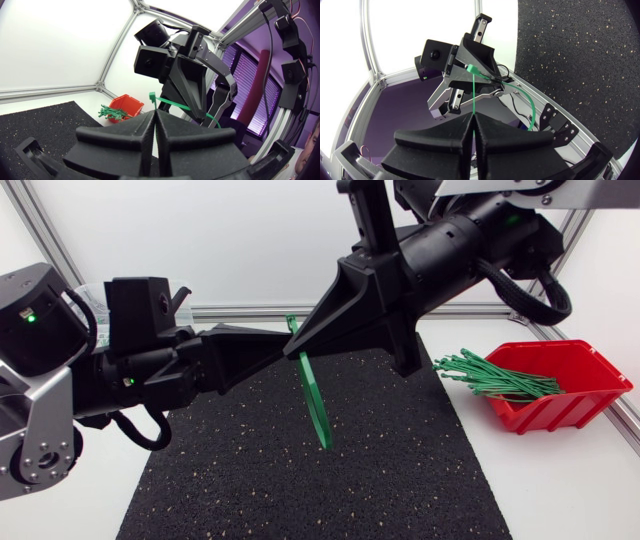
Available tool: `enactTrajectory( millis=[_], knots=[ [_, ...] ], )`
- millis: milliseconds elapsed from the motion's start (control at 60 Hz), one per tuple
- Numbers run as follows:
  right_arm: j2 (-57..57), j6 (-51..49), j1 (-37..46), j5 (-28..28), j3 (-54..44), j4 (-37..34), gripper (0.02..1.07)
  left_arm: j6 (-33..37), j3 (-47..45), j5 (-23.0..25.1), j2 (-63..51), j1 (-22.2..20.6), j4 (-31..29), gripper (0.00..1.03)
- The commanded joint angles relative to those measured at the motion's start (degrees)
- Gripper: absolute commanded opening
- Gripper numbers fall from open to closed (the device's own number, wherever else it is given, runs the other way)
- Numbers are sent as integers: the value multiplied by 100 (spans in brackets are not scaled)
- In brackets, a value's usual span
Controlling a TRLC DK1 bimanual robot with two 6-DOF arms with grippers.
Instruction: Take a green cable tie from the red box, thread the tail through the head to close it, then place it in the transparent bin on the left.
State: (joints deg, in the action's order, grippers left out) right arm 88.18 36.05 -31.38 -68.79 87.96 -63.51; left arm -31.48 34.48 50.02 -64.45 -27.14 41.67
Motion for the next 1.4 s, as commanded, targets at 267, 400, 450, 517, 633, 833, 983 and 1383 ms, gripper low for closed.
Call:
enactTrajectory(
  millis=[267,400,450,517,633,833,983,1383],
  knots=[
    [-55,253,0,-29,-174,172,7,187,-170,-142,143,-169,104,3],
    [-64,253,0,-46,-174,181,7,424,-266,-432,222,-363,104,3],
    [-55,253,9,-55,-174,181,7,565,-319,-572,275,-451,104,3],
    [-82,262,0,-55,-174,198,7,617,-345,-643,292,-486,113,3],
    [-108,262,0,-55,-209,225,7,670,-354,-687,292,-486,113,3],
    [-117,297,17,-64,-245,233,7,591,-328,-687,362,-494,104,3],
    [-82,297,114,-64,-262,242,7,556,-328,-678,450,-494,104,3],
    [-64,306,184,-73,-209,260,7,494,-372,-669,661,-609,131,3]
  ],
)
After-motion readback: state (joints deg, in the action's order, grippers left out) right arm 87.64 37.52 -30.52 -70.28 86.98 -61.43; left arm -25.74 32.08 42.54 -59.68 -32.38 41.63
